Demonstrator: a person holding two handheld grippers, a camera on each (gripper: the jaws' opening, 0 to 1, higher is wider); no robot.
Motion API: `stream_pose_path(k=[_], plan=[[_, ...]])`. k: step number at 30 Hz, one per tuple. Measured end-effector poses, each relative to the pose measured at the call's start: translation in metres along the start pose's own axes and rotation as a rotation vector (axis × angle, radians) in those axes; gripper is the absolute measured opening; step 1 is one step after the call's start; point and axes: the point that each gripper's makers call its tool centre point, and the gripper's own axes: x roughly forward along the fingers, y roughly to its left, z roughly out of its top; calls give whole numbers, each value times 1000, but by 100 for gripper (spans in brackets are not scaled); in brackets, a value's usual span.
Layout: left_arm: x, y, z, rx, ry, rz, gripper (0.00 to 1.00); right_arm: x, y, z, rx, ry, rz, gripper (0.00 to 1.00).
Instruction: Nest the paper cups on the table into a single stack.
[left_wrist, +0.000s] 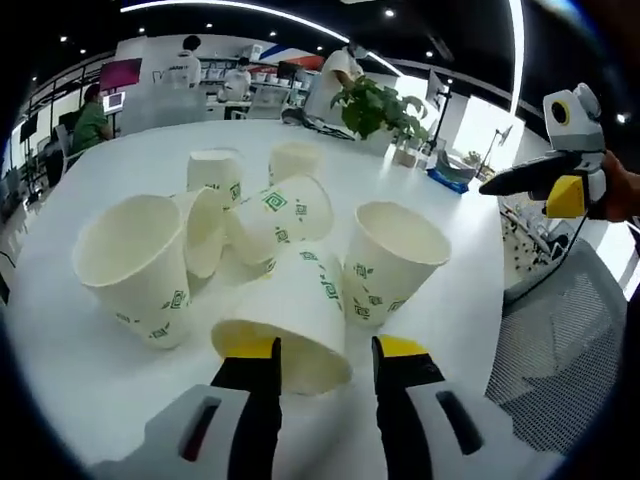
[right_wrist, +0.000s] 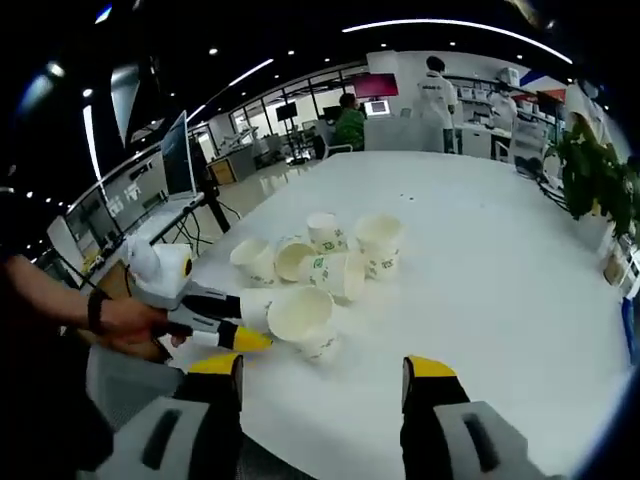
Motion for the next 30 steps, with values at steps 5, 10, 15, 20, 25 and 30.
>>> stream_pose_path(k=[5, 10, 15, 20, 25, 30], plan=[[9, 5, -1, -4, -2, 18, 31, -8, 1, -7, 24, -8, -21, 64], [13, 11, 2, -29, -19, 53, 15, -19, -3, -20, 54, 0, -61, 61], [14, 19, 6, -43, -43, 70, 2, -24, -9, -22, 73, -3, -83, 60], [8, 20, 5, -52, -51, 70, 0, -23, -11, -23, 82, -8, -89, 60], [-6, 21, 0, -50, -40, 68, 0, -18, -7, -24, 80, -7, -78, 60], [-24, 18, -2, -28, -46, 78, 0, -11, -2, -23, 73, -14, -63, 60]])
